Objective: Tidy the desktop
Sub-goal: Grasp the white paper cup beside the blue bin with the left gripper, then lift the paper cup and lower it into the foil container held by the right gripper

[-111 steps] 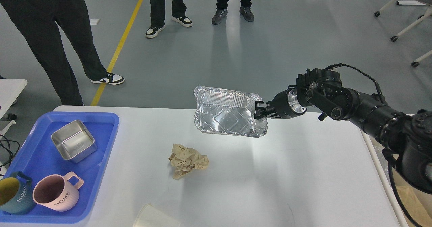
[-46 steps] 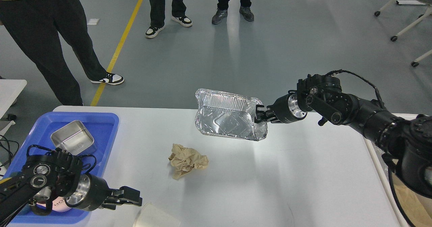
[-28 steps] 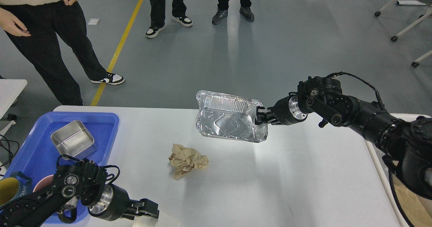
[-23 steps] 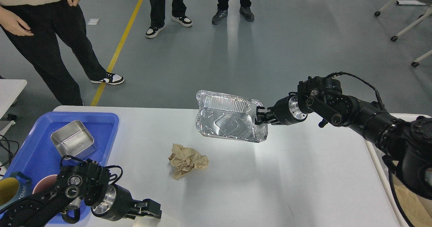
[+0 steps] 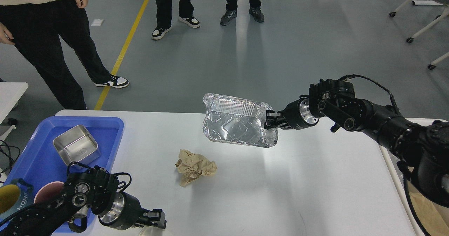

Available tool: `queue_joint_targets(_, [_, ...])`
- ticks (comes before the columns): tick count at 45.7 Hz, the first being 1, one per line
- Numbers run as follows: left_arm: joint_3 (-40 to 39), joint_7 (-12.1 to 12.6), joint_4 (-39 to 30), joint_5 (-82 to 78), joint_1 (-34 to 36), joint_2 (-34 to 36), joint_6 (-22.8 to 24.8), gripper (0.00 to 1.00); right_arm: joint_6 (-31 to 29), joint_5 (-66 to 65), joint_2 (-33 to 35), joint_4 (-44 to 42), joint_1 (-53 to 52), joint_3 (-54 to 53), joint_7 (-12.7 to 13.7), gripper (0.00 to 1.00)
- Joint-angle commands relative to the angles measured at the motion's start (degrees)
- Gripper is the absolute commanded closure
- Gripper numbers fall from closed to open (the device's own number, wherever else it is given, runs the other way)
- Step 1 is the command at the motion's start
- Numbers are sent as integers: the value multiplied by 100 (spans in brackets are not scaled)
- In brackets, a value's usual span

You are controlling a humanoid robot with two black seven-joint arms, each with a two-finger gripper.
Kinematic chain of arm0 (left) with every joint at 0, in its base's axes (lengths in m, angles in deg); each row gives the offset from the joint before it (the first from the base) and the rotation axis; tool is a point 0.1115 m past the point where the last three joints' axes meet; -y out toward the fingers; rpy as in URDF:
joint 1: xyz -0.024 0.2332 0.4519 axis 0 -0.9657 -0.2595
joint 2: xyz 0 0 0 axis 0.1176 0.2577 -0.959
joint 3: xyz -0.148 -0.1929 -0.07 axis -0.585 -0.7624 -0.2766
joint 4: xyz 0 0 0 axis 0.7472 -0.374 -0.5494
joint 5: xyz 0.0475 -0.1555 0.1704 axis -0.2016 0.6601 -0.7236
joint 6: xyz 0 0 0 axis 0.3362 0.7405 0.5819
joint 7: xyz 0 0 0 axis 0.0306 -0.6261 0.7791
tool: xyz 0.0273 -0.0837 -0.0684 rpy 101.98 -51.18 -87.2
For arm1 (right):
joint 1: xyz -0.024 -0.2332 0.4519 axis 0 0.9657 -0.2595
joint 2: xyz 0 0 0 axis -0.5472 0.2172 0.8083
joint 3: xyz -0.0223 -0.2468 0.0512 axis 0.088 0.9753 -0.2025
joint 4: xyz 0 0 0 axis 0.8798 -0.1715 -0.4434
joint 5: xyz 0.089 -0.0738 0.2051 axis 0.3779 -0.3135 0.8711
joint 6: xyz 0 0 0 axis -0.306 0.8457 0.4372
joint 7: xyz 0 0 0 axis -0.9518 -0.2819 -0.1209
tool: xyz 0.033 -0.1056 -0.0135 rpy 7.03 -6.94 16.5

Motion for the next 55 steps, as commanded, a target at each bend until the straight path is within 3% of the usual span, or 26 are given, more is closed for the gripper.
queue_joint_targets(1, [-18, 1, -9, 8, 12, -5, -2, 100, 0, 4, 0, 0, -10, 0, 0, 100])
queue_joint_targets(14, [-114, 9, -18, 70, 100, 13, -2, 100, 0, 4, 0, 9, -18, 0, 0, 100])
queue_joint_targets(29, [-272, 62, -272, 1088, 1224, 557, -2, 100, 0, 4, 9, 0, -124, 0, 9, 100])
queue_joint_targets(40, [-237, 62, -361, 2652, 3148, 1515, -2, 100, -27, 13, 9, 0, -282, -17, 18, 100])
queue_joint_targets(48, [-80, 53, 25, 3936, 5124, 2105, -2, 100, -27, 13, -18, -9, -291, -17, 44, 100])
queue_joint_targets(55, [1106, 53, 641, 4587, 6918, 2096, -2, 100, -27, 13, -18, -35, -300, -17, 44, 100])
